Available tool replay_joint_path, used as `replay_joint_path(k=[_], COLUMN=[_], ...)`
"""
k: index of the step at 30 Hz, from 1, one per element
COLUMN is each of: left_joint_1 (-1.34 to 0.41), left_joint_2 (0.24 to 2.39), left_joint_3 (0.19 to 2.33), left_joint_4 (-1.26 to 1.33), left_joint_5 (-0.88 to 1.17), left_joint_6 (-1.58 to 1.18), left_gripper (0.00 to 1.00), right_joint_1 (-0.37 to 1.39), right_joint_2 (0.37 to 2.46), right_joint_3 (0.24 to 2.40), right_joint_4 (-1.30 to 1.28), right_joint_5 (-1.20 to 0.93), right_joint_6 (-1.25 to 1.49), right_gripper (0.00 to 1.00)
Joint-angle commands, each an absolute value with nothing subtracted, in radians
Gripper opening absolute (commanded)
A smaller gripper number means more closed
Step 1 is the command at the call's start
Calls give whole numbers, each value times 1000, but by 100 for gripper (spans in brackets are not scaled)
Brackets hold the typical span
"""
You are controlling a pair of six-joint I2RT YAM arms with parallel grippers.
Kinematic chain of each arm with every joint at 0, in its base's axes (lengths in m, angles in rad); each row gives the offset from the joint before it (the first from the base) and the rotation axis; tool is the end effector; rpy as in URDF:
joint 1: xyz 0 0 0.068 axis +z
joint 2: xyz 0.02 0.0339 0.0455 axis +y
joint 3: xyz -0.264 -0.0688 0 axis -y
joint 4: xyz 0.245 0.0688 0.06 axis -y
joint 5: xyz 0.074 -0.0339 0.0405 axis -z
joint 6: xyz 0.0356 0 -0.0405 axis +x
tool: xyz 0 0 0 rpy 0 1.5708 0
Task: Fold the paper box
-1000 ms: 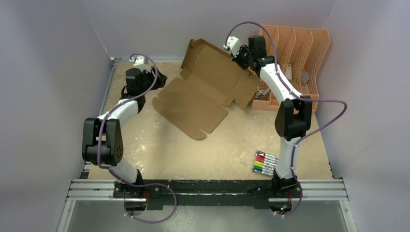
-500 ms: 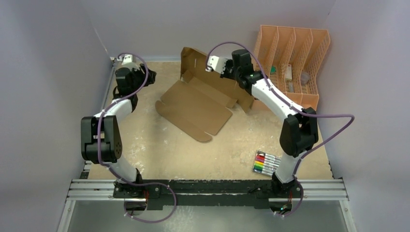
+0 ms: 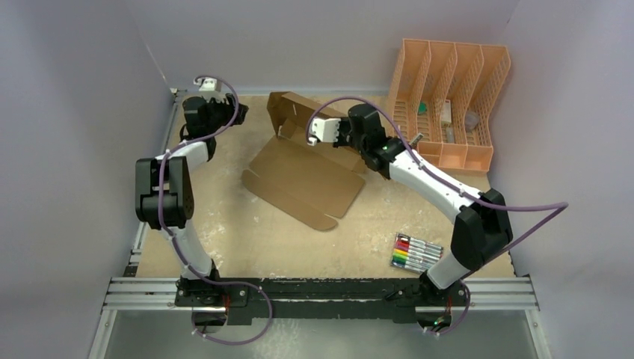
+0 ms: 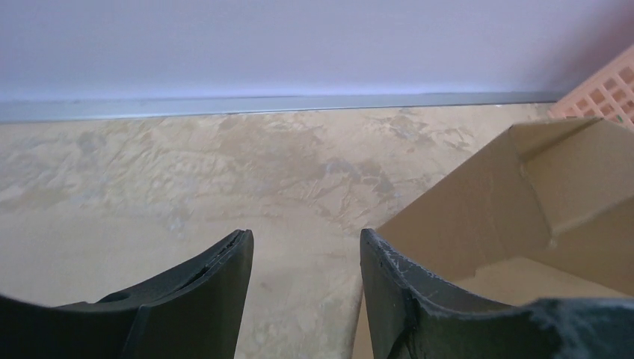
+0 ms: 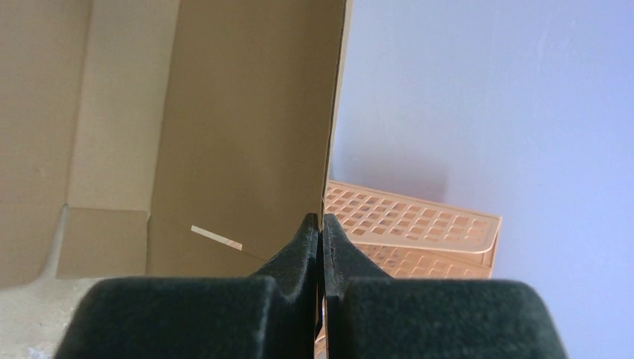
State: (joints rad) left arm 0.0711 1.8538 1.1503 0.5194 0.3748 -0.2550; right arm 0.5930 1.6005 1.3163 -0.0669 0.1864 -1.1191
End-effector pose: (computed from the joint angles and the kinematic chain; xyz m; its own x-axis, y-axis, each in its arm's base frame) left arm 0.4245 0.0172 0.2347 -0.2506 -0.2532 -0.9344 0.2374 0.9197 -0.3128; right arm 0.3206 0.2081 0.3288 0.2398 -0.9046 -0.3525 -0.4333 0.2252 -0.8726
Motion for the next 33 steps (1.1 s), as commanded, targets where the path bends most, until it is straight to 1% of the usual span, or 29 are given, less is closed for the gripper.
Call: replay_joint_path(k=[1, 9, 13, 16, 20, 23, 33], left_joint_1=[80, 81, 81, 80, 77, 62, -20], left_joint_2=[1923, 2006, 2077, 2122, 2155, 2182, 2150], left_joint_3=[1222, 1170, 1201, 1215, 1185, 1191, 1134], left_joint_4=[648, 876, 997, 1174, 1533, 1702, 1733], left_joint_5=[592, 757, 835, 898, 944, 970, 1020], left_joint_6=[-227, -285, -357, -499, -796, -957, -981], left_gripper=[54, 54, 54, 54, 54, 53, 48], right_joint_1=[639, 682, 684, 684, 666, 659, 646], right_joint_2=[1531, 1501, 1499, 1511, 1540, 1564, 1592], right_joint_3=[1254, 1177, 1166, 1172, 1197, 1220, 1252], right_joint_4=[41, 68, 86, 77, 90, 96, 101], right_joint_5=[230, 250, 246, 222, 203, 190, 150], right_joint_6=[-1226, -1252, -1234, -1227, -1223, -1217, -1210], right_gripper=[0, 0, 0, 0, 0, 0, 0])
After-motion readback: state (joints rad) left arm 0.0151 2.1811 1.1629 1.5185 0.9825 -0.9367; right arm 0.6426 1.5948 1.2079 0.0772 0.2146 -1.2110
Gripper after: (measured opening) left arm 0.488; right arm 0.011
